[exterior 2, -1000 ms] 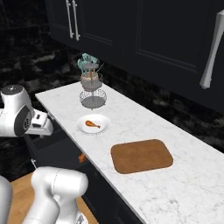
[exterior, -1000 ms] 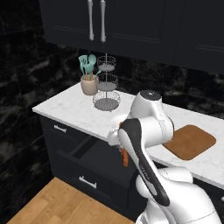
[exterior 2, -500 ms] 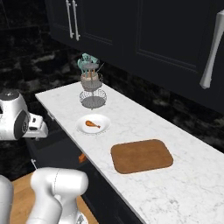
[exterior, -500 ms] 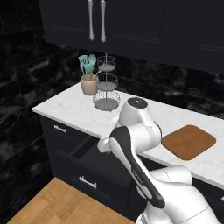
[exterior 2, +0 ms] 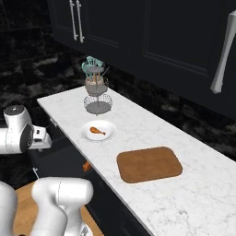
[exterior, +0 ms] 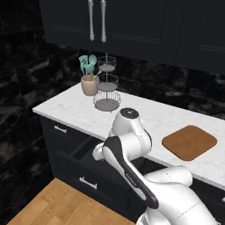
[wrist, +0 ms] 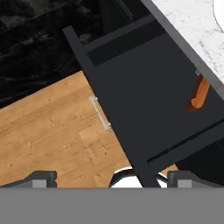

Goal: Pick up the knife from the drawer and place it on the cutting board. Then place the meat from the plate to the cutting board.

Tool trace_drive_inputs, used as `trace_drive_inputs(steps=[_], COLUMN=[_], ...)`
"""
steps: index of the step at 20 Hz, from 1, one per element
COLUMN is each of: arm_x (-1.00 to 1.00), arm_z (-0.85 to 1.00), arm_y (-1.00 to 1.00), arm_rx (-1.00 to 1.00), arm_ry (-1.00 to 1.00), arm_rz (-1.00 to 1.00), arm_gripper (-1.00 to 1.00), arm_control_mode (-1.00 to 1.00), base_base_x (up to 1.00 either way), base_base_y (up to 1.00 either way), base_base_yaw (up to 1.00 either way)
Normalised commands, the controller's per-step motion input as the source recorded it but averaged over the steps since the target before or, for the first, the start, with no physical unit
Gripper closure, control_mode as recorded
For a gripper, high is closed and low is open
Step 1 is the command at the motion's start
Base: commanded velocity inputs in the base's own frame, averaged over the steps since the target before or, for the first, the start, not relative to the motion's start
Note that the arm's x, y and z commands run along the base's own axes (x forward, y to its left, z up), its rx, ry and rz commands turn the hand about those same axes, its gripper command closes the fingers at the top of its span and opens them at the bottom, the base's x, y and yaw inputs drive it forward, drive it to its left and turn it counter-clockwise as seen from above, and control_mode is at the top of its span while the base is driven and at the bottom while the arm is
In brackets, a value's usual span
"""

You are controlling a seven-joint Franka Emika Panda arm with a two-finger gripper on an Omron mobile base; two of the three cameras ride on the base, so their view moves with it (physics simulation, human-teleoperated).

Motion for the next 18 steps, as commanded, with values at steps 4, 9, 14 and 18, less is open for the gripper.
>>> trace_drive_inputs(steps=[4, 9, 14, 18], arm_x=[0.52, 0.45, 0.26, 0.16], arm_z=[-0.22, -0.38, -0.25, -0.17], arm_y=[0.16, 0.39, 0.30, 0.05], arm_rx=[-0.02, -0.08, -0.03, 0.00], arm_ry=[0.01, 0.00, 0.04, 0.18], arm_rz=[0.03, 0.04, 0.07, 0.16], arm_gripper=[-1.00, -1.00, -1.00, -1.00], arm_control_mode=[-1.00, -1.00, -1.00, -1.00], base_base_x=[0.00, 0.00, 0.00, 0.00], base_base_y=[0.00, 0.00, 0.00, 0.00], base_base_yaw=[0.00, 0.00, 0.00, 0.00])
